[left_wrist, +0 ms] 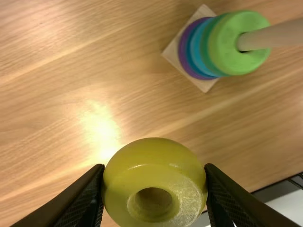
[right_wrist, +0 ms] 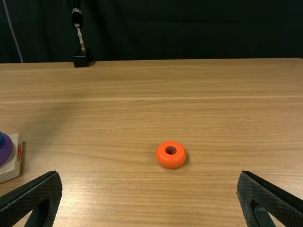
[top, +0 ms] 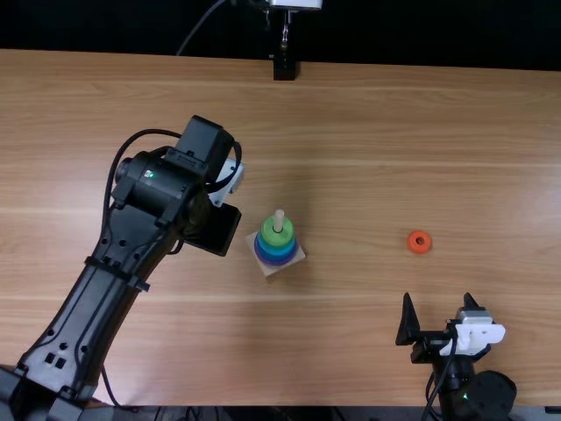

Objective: Build the Hanoi tower: stack the rings onto the peg from bottom to top in this color order: purple, dark blue, light blue, dark green, light green, yellow, orange.

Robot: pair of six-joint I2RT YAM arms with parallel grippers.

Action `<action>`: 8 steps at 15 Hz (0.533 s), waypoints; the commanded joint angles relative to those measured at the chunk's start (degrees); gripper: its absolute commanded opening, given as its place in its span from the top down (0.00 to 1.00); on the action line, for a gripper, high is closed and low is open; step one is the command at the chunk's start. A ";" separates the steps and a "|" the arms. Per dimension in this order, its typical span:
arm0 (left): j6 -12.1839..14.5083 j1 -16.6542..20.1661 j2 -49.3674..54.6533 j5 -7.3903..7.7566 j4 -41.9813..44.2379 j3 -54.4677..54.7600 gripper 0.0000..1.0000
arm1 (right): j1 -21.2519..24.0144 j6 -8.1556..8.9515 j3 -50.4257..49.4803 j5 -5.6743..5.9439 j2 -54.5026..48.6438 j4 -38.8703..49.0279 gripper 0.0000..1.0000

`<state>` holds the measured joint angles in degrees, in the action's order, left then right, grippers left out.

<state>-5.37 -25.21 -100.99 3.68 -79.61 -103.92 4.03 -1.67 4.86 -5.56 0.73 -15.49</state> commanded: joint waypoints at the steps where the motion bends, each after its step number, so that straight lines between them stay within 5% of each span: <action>1: -2.12 -1.59 -3.07 0.64 -1.07 -4.36 0.79 | 0.63 -0.54 -3.98 -0.55 -0.73 -3.35 0.00; 8: -2.23 -5.37 -12.92 0.64 -5.82 -18.95 0.79 | 0.63 -0.54 -3.98 -0.55 -0.73 -3.35 0.00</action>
<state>-6.90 -30.04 -112.64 3.68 -85.21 -120.79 4.03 -1.67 4.86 -5.56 0.73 -15.49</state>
